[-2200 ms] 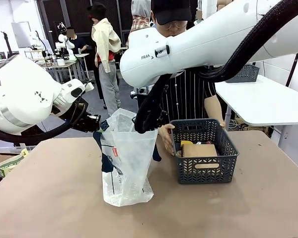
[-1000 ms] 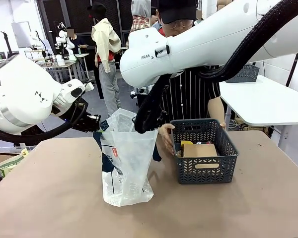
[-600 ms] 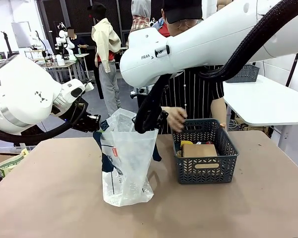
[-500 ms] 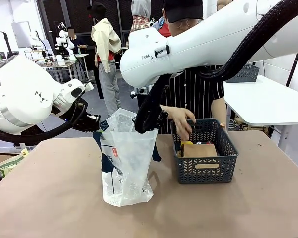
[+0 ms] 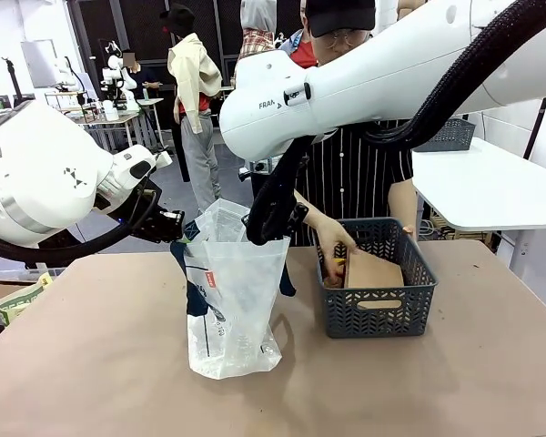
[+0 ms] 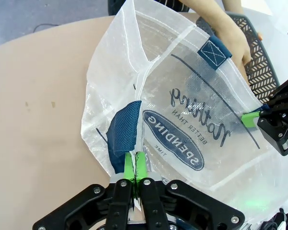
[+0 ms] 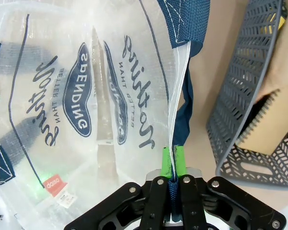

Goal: Transfer purchased items from the store into the shopping bag.
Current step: Move the Reusable shopping bag to the right side of the table.

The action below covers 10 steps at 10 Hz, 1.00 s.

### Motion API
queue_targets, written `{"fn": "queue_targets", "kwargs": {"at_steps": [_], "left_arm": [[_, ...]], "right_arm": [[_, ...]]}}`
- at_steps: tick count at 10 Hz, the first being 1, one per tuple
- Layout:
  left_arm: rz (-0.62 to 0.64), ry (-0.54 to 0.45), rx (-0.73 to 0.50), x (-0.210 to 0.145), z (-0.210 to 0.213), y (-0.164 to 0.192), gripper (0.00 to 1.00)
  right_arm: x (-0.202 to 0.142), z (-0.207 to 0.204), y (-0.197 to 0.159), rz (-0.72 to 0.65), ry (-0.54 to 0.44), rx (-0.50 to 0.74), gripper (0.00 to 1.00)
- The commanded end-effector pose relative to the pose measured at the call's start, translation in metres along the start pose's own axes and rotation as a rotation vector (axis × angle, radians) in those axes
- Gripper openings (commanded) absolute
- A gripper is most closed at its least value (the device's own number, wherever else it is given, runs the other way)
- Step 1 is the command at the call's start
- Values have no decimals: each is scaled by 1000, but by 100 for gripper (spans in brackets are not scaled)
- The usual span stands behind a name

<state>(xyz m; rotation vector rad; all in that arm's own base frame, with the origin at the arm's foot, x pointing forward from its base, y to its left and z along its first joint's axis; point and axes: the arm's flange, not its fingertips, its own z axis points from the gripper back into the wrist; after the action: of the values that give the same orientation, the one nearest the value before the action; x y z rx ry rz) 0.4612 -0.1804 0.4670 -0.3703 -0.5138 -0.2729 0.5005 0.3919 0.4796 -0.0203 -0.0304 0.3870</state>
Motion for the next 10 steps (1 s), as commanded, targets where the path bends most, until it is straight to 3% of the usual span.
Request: {"fn": "queue_targets", "kwargs": {"at_steps": [1, 10], "left_arm": [[13, -5, -13, 0, 0, 2, 0], [13, -5, -13, 0, 0, 2, 0]], "right_arm": [[-2, 0, -3, 2, 1, -2, 0], [-2, 0, -3, 2, 1, -2, 0]]}}
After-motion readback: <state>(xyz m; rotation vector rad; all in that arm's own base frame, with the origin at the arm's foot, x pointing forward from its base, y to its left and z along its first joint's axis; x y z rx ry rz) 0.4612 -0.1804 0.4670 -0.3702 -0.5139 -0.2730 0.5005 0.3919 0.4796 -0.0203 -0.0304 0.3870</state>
